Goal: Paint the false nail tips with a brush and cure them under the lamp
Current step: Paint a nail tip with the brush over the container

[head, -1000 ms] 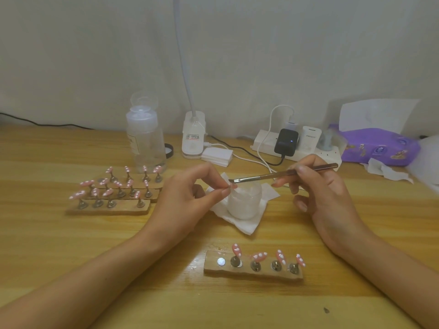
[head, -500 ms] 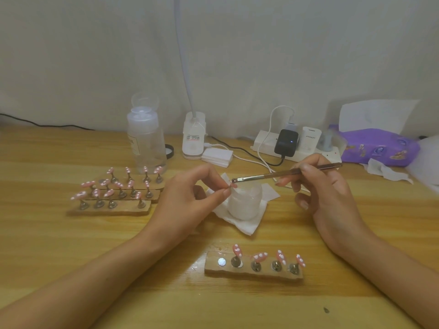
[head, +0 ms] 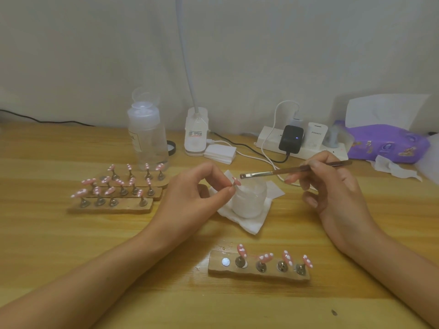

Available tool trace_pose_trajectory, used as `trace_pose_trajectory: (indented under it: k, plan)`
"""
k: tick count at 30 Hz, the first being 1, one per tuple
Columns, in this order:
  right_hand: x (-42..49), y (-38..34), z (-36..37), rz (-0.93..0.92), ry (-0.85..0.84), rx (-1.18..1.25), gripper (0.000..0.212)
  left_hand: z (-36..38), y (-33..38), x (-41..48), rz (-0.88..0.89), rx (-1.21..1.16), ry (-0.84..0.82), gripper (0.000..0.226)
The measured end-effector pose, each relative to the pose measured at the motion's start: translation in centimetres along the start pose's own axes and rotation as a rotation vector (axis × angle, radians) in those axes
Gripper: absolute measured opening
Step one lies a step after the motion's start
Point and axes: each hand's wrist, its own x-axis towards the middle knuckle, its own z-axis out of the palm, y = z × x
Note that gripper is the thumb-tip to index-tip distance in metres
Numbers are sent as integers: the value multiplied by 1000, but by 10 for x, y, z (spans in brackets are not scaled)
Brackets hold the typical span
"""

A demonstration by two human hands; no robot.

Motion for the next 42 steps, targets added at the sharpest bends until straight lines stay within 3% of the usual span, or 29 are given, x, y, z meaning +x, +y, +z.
trace_pose_trajectory:
  k: [3, 7, 11, 17, 21, 26, 30, 42]
  plan:
    - [-1, 1, 2, -15, -46, -45, 24, 0, 0, 0, -5, -10, 1, 12]
    - [-1, 1, 1, -4, 13, -14, 27, 1, -1, 0, -2, -27, 4, 14]
    - [-4, -1, 3, -54, -66, -34, 19, 1, -2, 0, 7, -12, 1, 12]
    - [-2, 0, 2, -44, 6, -25, 29, 0, -1, 0, 22, 12, 3, 12]
    - [-4, 0, 3, -74, -71, -59, 14, 0, -1, 0, 17, 3, 2, 12]
    - [-3, -1, 0, -57, 9, -37, 30, 0, -1, 0, 29, 32, 9, 12]
    - [-3, -2, 3, -62, -52, -23, 26, 0, 0, 0, 32, 13, 4, 13]
    - [-2, 0, 1, -29, -25, -70, 26, -1, -3, 0, 108, 33, -3, 13]
